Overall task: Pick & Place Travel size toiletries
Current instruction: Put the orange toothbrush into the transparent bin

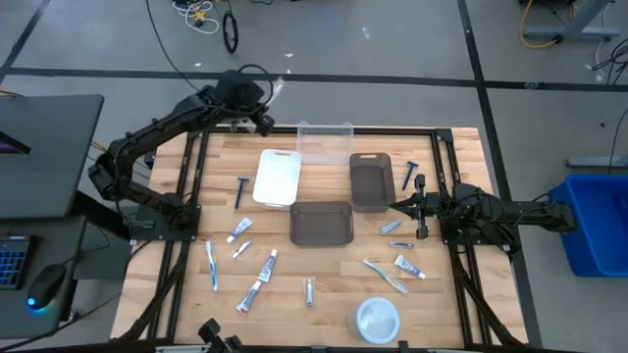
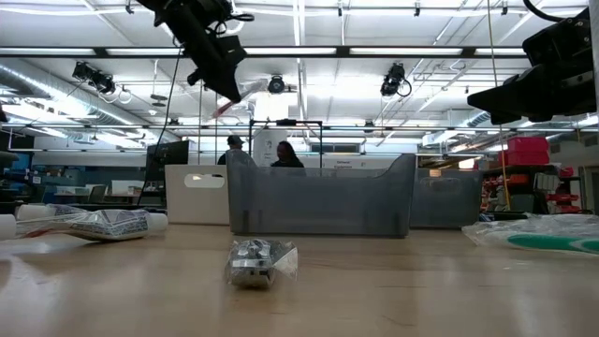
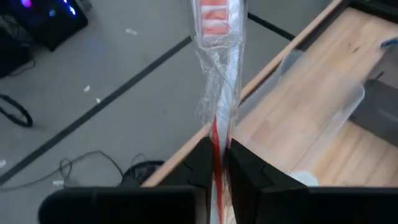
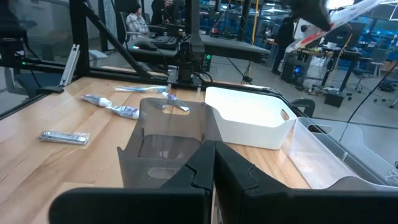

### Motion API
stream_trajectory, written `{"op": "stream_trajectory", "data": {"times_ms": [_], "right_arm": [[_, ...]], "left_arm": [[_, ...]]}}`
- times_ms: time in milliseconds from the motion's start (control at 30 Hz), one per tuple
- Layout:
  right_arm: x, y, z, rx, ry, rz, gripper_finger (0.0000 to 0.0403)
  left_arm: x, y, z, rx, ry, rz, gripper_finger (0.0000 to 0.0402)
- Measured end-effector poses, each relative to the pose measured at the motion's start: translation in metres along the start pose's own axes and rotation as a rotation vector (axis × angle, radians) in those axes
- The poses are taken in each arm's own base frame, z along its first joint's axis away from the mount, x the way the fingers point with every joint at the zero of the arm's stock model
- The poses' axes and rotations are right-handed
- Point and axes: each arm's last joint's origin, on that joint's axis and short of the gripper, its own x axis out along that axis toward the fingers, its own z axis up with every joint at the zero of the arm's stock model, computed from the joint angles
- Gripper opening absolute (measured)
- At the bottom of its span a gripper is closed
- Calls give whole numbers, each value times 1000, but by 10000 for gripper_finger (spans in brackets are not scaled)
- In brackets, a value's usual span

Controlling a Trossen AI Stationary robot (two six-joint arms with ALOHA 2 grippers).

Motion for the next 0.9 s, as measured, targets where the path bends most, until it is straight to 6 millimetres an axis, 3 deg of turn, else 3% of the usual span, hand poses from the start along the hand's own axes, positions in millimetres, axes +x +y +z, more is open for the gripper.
{"op": "stream_trajectory", "data": {"times_ms": [467,900], "right_arm": [[0,0,0,0,1,0,14],[0,0,0,0,1,0,13]], "left_arm": [[45,-32,44,109,-15,-116,38],[85,-63,47,236,-68,-236,39]]}}
